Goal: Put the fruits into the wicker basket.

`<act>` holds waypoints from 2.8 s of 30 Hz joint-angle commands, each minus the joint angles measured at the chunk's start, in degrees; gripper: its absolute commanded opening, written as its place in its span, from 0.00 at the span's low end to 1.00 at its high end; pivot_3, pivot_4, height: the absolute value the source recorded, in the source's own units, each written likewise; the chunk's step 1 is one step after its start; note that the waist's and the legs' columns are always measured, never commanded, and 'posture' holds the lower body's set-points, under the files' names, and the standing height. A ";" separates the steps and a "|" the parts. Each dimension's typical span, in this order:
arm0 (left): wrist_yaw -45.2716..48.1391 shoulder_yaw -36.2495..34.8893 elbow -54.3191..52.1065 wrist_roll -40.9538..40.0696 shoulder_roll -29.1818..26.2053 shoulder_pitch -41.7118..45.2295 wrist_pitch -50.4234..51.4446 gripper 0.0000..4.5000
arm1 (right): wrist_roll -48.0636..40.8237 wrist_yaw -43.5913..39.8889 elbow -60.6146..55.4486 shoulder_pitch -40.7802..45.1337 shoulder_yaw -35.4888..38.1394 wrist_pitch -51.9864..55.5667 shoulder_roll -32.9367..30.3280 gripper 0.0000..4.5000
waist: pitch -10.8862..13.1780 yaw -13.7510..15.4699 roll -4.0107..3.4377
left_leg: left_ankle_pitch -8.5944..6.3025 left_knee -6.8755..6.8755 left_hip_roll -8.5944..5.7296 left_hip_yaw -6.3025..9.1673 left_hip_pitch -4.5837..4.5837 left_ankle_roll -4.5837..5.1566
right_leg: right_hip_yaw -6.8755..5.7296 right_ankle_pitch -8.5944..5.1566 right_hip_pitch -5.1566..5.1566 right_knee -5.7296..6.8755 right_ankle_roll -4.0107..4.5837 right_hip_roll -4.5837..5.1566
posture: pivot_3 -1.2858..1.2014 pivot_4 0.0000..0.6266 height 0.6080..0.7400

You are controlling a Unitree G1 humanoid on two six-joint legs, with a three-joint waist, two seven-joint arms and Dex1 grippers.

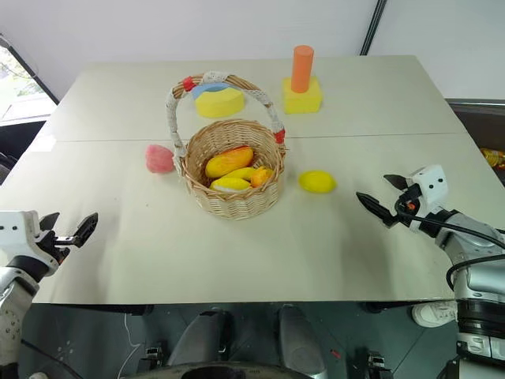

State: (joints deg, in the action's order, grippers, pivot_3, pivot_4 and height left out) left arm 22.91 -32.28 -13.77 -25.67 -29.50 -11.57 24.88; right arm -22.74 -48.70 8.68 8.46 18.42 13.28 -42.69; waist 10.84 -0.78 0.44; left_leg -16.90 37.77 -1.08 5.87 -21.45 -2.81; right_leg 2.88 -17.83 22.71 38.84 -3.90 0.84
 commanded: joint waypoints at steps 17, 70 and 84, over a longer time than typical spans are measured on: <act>-2.77 7.53 -3.86 -1.58 0.87 11.49 5.41 1.00 | -8.56 -0.21 -17.79 0.13 2.78 8.31 -1.62 0.99 | 0.00 0.07 0.01 | 0.00 -0.01 0.00 0.01 -0.01 0.00 | -0.01 0.01 -0.01 -0.03 -0.01 0.00 | 0.52 0.24 1.00; 6.84 17.56 -20.46 -20.97 -5.41 36.16 30.25 0.54 | -17.57 0.27 -36.79 11.21 -9.43 18.23 -2.76 1.00 | 0.09 1.76 0.20 | 0.09 0.29 -0.14 0.36 -0.91 -0.13 | -0.37 0.23 0.43 -0.33 -0.23 0.15 | 0.52 0.24 1.00; 5.65 38.51 -7.03 -3.94 2.93 47.29 20.86 0.99 | -0.48 5.61 -22.15 7.98 -13.16 11.92 -1.87 1.00 | 0.09 -0.02 0.19 | 0.16 0.27 -0.06 0.11 -0.92 -0.09 | -0.10 0.36 0.55 -0.45 -0.33 -0.04 | 0.52 0.24 1.00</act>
State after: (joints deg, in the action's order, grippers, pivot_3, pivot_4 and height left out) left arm 27.78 7.03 -19.78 -30.46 -26.06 35.48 47.67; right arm -25.21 -43.88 -13.51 15.98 5.36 27.23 -44.89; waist 10.92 -0.81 0.63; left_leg -16.74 38.05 -1.15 5.98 -22.37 -2.90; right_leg 2.78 -17.46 23.26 38.41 -4.23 0.79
